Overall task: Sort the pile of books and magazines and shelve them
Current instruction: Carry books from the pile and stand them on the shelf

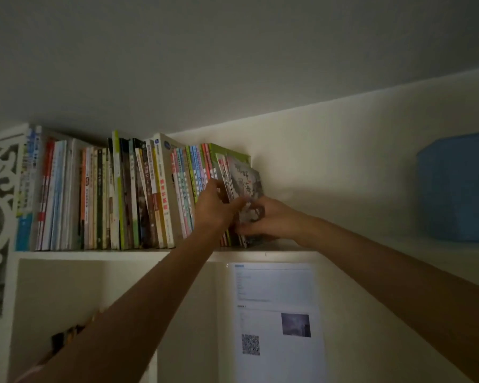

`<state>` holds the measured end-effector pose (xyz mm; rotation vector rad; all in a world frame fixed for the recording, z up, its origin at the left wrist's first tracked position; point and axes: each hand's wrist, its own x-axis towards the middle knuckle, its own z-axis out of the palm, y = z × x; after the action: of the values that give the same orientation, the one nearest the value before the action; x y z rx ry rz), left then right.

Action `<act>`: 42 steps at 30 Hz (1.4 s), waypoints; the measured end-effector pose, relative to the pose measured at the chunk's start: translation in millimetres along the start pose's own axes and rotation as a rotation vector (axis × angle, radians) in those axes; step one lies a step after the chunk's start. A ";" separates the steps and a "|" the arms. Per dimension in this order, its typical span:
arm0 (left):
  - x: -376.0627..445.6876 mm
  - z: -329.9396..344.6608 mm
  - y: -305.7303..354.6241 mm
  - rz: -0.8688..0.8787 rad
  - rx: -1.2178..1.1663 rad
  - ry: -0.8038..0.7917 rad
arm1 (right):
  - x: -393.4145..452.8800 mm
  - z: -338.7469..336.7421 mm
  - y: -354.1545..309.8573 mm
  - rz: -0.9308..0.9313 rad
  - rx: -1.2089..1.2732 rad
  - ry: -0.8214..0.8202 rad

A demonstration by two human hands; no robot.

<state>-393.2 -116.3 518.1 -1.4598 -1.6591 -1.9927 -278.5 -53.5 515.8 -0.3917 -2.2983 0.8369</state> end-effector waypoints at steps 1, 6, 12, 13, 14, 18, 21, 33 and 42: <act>1.1 -7.8 -2.3 0.014 -0.015 -0.070 | 2.8 0.3 0.7 -0.007 0.021 -0.001; 17.6 -40.9 -33.7 0.273 0.462 -0.075 | 22.3 16.0 -4.1 0.025 -0.032 0.040; 28.8 -43.7 -41.6 0.280 0.560 0.011 | 33.8 21.0 -6.3 0.058 -0.022 0.004; 28.2 -44.0 -43.4 0.319 0.575 -0.017 | 34.2 23.9 -3.9 0.041 -0.082 0.027; 26.7 -44.0 -46.2 0.375 0.610 -0.050 | 35.1 27.6 -1.1 0.027 -0.135 0.056; 23.9 -43.7 -62.0 0.458 0.660 -0.116 | 43.5 34.1 6.8 0.034 -0.160 0.097; 21.2 -44.9 -59.5 0.425 0.616 -0.161 | 37.5 32.6 4.6 0.014 -0.155 0.069; -125.1 -51.0 -66.7 0.541 0.183 -0.281 | -154.1 39.0 -0.7 -0.051 -0.455 0.481; -285.4 64.5 -108.3 0.297 0.016 -0.829 | -322.7 51.8 120.8 0.547 -0.454 0.349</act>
<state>-282.9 -146.8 227.9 -2.5586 -1.5264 -1.2696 -67.0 -138.6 252.2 -1.3011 -2.0499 0.4235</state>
